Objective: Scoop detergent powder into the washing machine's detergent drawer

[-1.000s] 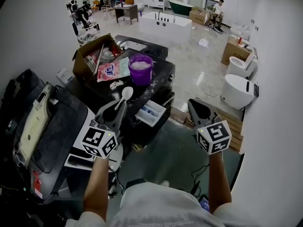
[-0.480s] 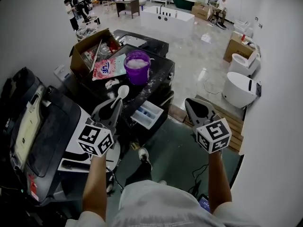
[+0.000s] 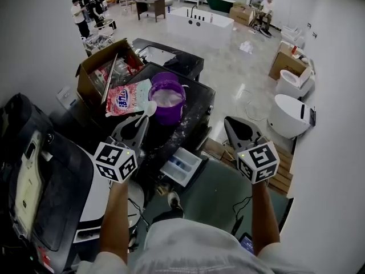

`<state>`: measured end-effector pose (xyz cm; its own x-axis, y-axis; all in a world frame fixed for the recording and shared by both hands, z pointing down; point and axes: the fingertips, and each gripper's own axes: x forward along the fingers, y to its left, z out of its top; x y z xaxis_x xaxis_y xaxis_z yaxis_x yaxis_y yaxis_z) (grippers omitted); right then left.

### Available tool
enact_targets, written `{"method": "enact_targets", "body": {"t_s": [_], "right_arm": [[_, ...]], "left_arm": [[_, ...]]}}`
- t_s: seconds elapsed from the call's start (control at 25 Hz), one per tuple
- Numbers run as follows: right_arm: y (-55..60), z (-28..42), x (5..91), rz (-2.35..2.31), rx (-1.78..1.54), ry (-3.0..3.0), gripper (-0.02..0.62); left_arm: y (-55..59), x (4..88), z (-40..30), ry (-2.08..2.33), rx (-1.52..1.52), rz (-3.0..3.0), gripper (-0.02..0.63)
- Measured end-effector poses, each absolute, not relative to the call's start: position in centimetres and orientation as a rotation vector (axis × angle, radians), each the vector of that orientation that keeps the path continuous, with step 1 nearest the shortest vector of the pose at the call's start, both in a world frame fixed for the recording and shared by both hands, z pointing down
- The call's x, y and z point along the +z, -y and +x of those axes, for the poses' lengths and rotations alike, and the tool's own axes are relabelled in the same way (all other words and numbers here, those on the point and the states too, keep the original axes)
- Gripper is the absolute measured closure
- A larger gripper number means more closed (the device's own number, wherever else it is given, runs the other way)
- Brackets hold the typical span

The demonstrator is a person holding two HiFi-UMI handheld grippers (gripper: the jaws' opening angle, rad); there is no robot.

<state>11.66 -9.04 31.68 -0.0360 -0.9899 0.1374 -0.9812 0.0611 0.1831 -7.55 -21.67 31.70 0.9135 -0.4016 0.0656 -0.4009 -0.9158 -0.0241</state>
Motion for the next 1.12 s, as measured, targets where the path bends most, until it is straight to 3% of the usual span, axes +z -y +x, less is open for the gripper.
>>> {"method": "enact_targets", "body": {"t_s": [0.56,1.12], "right_arm": [[22.7,15.7,30.9,2.110,-0.048,2.077,0.592],[26.3,18.9,37.0,1.929,0.123,2.115,0.592]], "left_arm": [[35.5,33.4,-3.2,-0.540,-0.324,-3.067,0.591],[38.4,40.2,3.4,-0.383,-0.865,-2.841,0.591]]}}
